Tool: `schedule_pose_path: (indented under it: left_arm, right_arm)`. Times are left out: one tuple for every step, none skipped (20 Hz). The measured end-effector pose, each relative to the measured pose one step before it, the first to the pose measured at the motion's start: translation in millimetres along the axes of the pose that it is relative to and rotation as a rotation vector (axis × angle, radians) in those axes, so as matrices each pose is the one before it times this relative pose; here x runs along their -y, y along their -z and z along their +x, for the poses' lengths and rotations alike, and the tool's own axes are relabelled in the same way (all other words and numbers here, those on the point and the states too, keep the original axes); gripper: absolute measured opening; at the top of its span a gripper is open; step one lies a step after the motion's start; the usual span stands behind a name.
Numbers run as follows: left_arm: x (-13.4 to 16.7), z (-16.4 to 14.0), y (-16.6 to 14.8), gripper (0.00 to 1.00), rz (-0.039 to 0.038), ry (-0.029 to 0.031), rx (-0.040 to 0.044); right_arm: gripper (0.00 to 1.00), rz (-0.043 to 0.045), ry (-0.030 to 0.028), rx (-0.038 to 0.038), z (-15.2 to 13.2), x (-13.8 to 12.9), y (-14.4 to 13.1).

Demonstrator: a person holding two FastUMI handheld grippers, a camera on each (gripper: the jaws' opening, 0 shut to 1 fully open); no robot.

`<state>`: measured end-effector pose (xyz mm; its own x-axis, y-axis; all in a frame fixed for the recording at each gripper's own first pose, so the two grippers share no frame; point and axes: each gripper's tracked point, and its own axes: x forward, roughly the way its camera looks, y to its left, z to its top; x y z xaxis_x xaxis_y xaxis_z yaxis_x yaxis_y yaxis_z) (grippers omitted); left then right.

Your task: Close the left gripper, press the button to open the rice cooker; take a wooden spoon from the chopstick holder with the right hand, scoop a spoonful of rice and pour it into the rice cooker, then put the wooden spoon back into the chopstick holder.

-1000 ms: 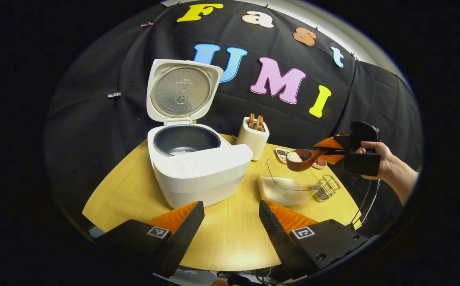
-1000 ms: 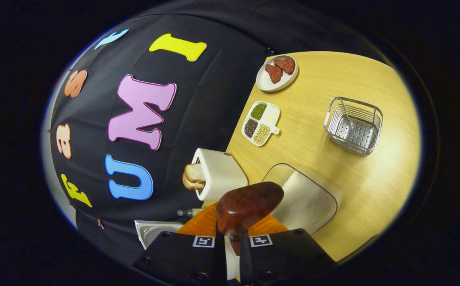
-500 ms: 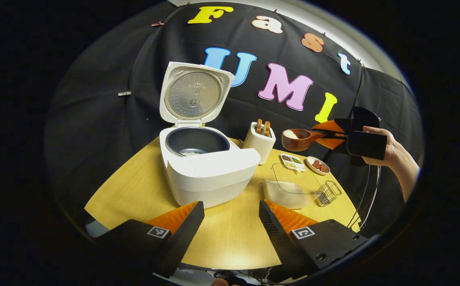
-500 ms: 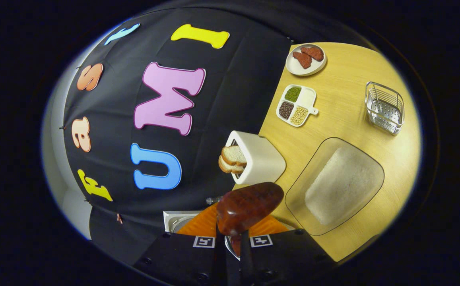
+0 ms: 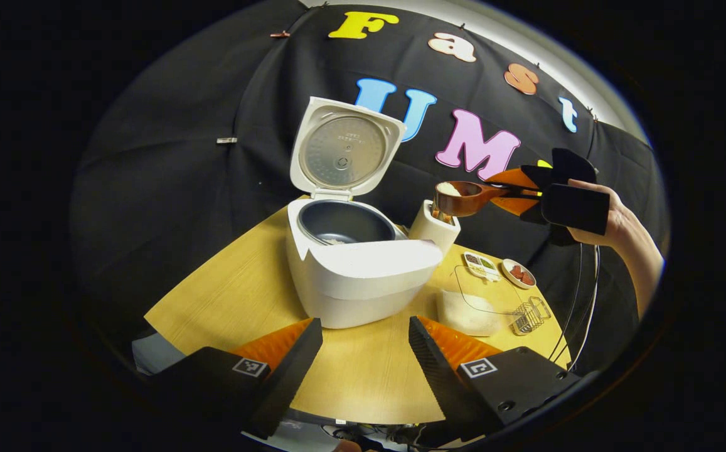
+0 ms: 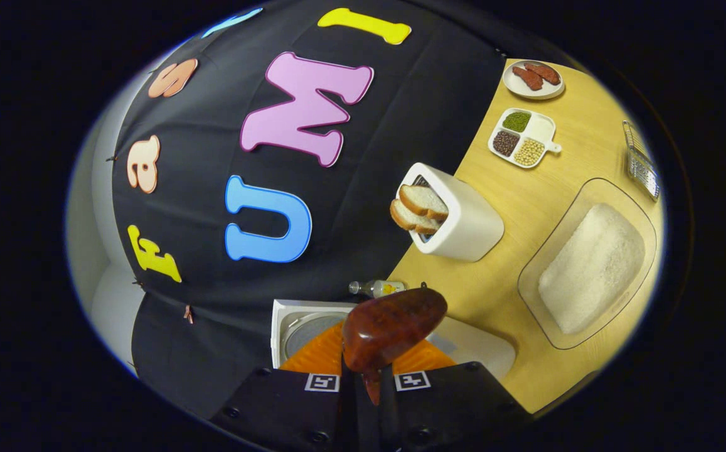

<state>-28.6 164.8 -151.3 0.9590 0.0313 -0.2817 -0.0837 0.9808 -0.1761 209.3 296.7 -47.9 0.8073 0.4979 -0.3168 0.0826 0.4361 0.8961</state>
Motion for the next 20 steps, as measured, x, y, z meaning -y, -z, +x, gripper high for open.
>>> schedule_pose_path:
  left_arm:
    - [-5.52,1.75,-0.19,0.96,-0.0061,-0.00794,-0.00029]
    - [-5.04,1.0,-1.69,0.96,-0.00717,-0.00468,0.00048]
    - [-3.81,1.86,-1.05,0.96,-0.00625,-0.00177,-0.00188]
    - [-4.78,1.87,-1.36,0.96,-0.00418,-0.00294,-0.00317]
    - [-4.98,2.71,-1.37,0.96,-0.00313,-0.00248,-0.00209]
    - [-4.0,1.68,-1.13,0.96,-0.00243,-0.00235,-0.00125]
    - [-4.16,2.47,-2.43,0.96,-0.00234,-0.0025,-0.00089]
    - [-3.1,1.84,-1.89,0.96,-0.00093,-0.00119,0.00018]
    - [-4.1,1.37,-2.1,0.96,-0.00004,-0.00415,0.00014]
    - [-6.72,2.18,-1.97,0.96,-0.00162,-0.01398,0.0032]
    - [-5.63,1.87,-2.69,0.96,-0.0059,-0.0119,0.00254]
    - [-1.82,0.78,-0.39,0.96,-0.00911,0.0002,-0.00066]
    - [-2.15,0.16,-0.56,0.95,-0.00849,0.0004,-0.00159]
    - [-1.63,2.0,-0.06,0.97,-0.00508,-0.00043,-0.00198]
    - [-1.58,1.03,-0.19,0.96,0.0003,0.00133,-0.00199]
    - [-0.94,1.11,0.59,0.96,0.00613,0.00463,-0.00116]
    - [-0.32,0.47,-0.11,0.95,0.01038,0.00332,-0.00215]
    - [-1.2,0.35,-0.77,0.95,0.01227,0.00017,-0.00175]
    - [-1.67,1.2,-1.0,0.96,0.0102,-0.00325,-0.00017]
    - [-3.27,2.28,2.12,0.96,0.00423,-0.00836,-0.00447]
  right_arm:
    - [0.17,-0.02411,-0.00069,-0.00665,6.65,-4.84,8.19]
    - [0.17,-0.03094,-0.00307,-0.00485,7.52,-4.98,7.82]
    - [0.17,-0.03494,-0.0034,-0.00193,7.53,-4.28,6.27]
    - [0.17,-0.0379,-0.0022,-0.00215,7.43,-4.08,7.03]
    - [0.17,-0.04242,-0.00303,0.00093,8.58,-5.29,7.18]
    - [0.17,-0.04404,-0.00259,0.00139,9.23,-6.35,6.17]
    - [0.17,-0.04565,-0.00147,0.00658,7.87,-3.96,3.74]
    - [0.17,-0.04925,-0.00121,0.00429,5.87,-3.5,3.22]
    - [0.17,-0.05839,-0.00524,0.01096,5.53,-4.95,3.45]
    - [0.17,-0.06266,-0.00723,0.00933,5.6,-4.34,1.55]
    - [0.17,-0.05904,-0.00715,0.00951,5.6,-3.31,2.44]
    - [0.17,-0.05498,-0.0105,0.00495,5.46,-4.84,4.47]
    - [0.17,-0.04722,-0.01076,0.0067,5.26,-3.88,3.16]
    - [0.17,-0.04022,-0.00988,0.00468,4.91,-2.87,4.84]
    - [0.17,-0.0276,-0.00248,-0.00105,3.53,-1.05,4.58]
    - [0.17,-0.02819,-0.00094,-0.00408,4.9,-1.32,7.27]
    - [0.17,-0.02894,0.00235,-0.0071,4.47,0.31,6.67]
    - [0.17,-0.03417,0.00474,-0.00891,3.08,1.5,6.16]
    - [0.17,-0.02754,0.00905,-0.01532,2.86,1.08,6.95]
    - [0.17,-0.02969,0.00169,-0.01133,1.89,-0.01,6.41]
